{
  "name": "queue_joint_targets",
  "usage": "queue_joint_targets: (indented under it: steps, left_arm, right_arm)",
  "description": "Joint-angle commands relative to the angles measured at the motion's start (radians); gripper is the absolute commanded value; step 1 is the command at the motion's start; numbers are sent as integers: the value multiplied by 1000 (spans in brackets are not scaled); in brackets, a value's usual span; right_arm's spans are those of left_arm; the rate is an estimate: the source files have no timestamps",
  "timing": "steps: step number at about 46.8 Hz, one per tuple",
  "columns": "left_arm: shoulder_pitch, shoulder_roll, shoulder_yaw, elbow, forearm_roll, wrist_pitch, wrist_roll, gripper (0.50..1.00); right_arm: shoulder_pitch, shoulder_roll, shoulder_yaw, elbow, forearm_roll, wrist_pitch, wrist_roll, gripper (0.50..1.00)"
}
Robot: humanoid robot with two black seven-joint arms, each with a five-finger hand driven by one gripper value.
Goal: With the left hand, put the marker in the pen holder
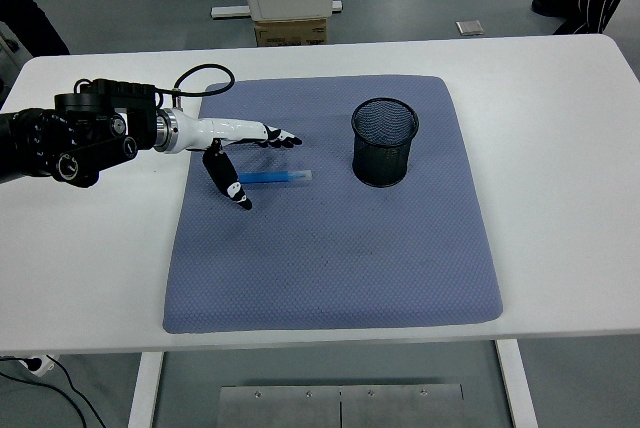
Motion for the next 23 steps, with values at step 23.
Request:
queue_joint_targets:
  steps: [23]
  left_arm:
    - [-15, -22, 0, 0, 80, -5, 0, 1000]
  right_arm:
    - [0, 0, 0, 0, 0, 0, 0, 1000]
